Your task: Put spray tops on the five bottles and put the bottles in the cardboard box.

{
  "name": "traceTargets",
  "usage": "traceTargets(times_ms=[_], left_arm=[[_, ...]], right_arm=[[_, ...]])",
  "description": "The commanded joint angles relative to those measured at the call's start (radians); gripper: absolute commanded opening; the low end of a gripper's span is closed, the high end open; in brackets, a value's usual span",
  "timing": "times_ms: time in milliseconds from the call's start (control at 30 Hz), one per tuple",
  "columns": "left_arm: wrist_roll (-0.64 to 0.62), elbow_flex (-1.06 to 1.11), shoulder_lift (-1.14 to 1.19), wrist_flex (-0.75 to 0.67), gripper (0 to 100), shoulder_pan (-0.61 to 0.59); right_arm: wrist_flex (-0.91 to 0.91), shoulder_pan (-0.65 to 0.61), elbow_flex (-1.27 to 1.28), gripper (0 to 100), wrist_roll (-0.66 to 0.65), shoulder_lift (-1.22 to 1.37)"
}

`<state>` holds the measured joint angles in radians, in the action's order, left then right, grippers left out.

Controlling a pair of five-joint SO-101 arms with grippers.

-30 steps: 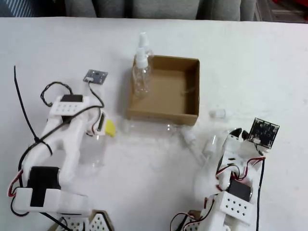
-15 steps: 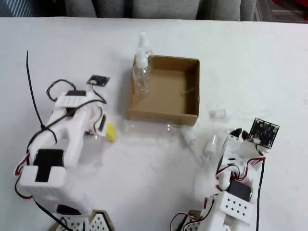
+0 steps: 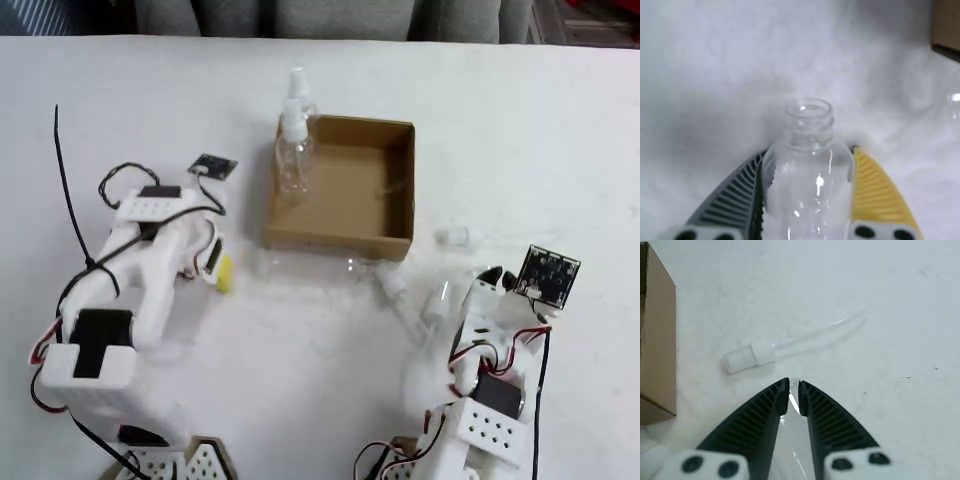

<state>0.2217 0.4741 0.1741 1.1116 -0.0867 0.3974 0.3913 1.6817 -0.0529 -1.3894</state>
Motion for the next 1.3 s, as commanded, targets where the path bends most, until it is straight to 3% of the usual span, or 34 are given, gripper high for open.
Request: traceTargets(times_ms=[0, 100, 333, 633, 767, 900, 1133, 1267], left_arm=[[0.014, 0.037, -0.104, -0.044, 3, -0.007], [0.014, 0.133, -0.196, -0.141, 3, -0.010], [0.017, 0.308, -0.374, -0.287, 3, -0.016], [0.021, 0.327, -0.387, -0.328, 4, -0.048], [0.021, 0.328, -0.386, -0.334, 4, -0.058], [0.021, 0.327, -0.386, -0.334, 4, -0.059], [0.021, 0.334, -0.386, -0.359, 4, -0.059], [0.021, 0.334, -0.386, -0.361, 4, -0.059]], right_arm=[[0.008, 0.001, 0.008, 1.6, -0.051, -0.013], [0.070, 0.002, -0.031, 1.6, -0.133, -0.005], [0.432, -0.035, -0.282, 1.5, -0.144, -0.004], [0.608, -0.199, -0.482, 1.7, -0.146, 0.031], [0.668, -0.351, -0.589, 1.8, -0.163, 0.206], [0.748, -0.479, -0.721, 1.8, -0.290, 0.449], [0.816, -0.507, -0.941, 2.1, -0.419, 0.828], [0.816, -0.527, -1.000, 10.4, -0.496, 0.984]])
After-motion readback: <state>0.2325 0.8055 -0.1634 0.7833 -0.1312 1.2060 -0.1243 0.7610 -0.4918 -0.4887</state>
